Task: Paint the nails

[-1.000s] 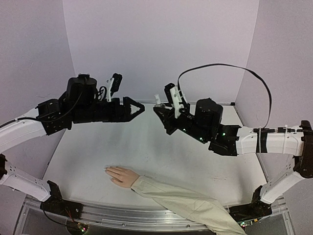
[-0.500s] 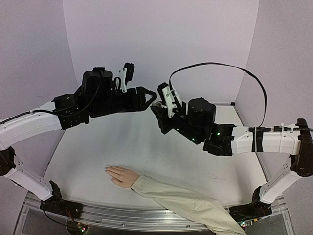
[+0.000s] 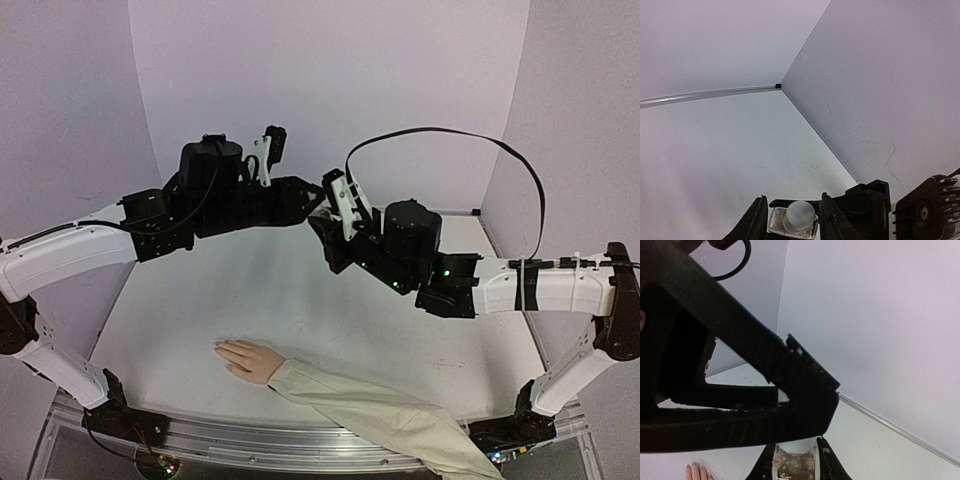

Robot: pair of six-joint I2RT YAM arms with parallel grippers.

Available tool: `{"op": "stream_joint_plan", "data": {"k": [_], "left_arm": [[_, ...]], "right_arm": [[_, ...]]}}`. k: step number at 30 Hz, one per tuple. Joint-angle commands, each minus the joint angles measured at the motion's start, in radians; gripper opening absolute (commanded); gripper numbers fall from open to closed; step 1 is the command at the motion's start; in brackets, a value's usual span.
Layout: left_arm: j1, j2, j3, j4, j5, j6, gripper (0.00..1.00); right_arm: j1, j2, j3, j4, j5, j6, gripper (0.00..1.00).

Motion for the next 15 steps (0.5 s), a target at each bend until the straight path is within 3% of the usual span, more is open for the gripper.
{"op": "stream_joint_plan", "data": {"k": [1,4,10,15], "left_arm": [[-0.007,0.008,0.048,0.053,0.011,0.014,0.35],[-0.008,0.010,0.046,0.053,0.012,0.016,0.32],[-0.008,0.006,0.039,0.054,0.032,0.027,0.16],[-0.008,-0.009,0.007,0.054,0.167,0.046,0.04]], "right_arm": [[0.006,-0.015,0.055,0.061,0.006,-0.004,0.00],[0.008,-0.017,0.057,0.060,0.004,-0.003,0.00],[0.008,-0.026,0.058,0.055,-0.022,0.011,0.00],[0.006,-0.068,0.037,0.071,-0.098,0.027,0.00]]}}
